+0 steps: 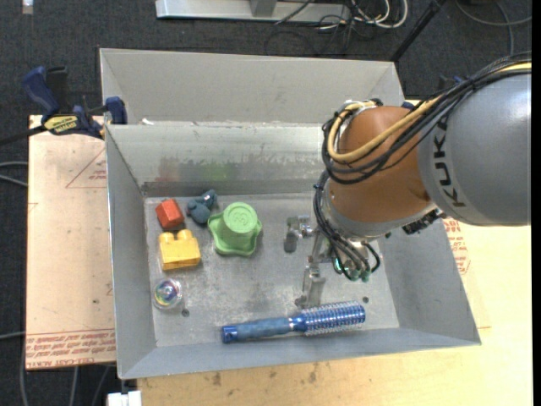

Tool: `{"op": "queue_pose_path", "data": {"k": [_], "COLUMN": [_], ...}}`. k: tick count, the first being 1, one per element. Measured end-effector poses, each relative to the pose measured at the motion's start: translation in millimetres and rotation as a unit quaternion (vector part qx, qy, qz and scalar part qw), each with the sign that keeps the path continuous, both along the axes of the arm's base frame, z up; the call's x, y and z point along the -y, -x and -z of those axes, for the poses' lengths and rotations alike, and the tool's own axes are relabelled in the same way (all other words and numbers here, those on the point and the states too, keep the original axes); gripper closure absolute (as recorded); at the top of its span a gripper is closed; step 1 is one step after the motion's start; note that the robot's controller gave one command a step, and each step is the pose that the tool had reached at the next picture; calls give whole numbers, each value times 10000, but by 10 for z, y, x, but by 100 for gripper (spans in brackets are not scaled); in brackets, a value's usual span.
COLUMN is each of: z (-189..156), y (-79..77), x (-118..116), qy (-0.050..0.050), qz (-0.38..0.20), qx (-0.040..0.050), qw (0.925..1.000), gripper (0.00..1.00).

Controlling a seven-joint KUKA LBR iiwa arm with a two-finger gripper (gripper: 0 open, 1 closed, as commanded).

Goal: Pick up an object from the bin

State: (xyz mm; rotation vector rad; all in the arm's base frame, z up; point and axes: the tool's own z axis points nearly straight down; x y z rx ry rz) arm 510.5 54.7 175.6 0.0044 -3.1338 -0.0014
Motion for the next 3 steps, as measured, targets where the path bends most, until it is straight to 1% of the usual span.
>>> {"op": "queue_pose_path", "data": {"k": [1,2,3], "z": [971,961,-452], "y": [281,286,152], "x": [-129,-120,-164], "qy": [-8,-4,-9], "qz": [-71,-63,-90], "qx": [44,36,85], "qw": [10000,10000,9999], "gripper": [0,100,100]}}
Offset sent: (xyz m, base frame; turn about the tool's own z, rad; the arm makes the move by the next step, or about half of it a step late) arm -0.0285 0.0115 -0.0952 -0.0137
